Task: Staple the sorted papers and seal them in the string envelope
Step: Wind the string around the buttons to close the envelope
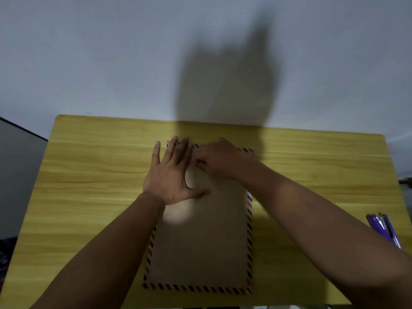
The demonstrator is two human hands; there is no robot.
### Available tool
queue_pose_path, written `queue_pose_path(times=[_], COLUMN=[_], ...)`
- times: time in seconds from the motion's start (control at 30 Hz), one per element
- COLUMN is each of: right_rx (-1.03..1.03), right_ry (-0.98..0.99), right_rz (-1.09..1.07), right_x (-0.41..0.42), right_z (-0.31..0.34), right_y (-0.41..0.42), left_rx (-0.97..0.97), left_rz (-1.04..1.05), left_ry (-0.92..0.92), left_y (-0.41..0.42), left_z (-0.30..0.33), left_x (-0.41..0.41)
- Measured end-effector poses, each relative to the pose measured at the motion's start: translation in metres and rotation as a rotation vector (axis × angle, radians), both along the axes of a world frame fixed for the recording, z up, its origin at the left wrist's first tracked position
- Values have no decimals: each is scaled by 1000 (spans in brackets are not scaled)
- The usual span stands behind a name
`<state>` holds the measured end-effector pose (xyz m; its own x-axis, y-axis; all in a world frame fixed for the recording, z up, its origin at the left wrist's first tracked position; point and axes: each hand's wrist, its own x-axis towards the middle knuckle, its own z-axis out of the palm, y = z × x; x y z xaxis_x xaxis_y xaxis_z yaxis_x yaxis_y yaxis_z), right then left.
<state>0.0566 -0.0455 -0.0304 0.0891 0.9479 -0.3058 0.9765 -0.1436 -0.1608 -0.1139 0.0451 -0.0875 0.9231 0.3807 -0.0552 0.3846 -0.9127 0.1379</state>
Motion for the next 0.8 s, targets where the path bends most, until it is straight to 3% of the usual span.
queue_pose_path(times=[0.17,0.37,0.8], right_rx=[-83,-67,105], right_ry=[99,205,100], right_rz=[25,-126,-162], right_x=[24,41,48], right_z=[13,19,0], right_y=[20,23,-33], left_rx=[-6,-11,0], left_rz=[5,2,-1], left_ry=[-5,-10,-2], left_y=[0,0,0], left_z=[0,4,3], left_x=[0,0,0])
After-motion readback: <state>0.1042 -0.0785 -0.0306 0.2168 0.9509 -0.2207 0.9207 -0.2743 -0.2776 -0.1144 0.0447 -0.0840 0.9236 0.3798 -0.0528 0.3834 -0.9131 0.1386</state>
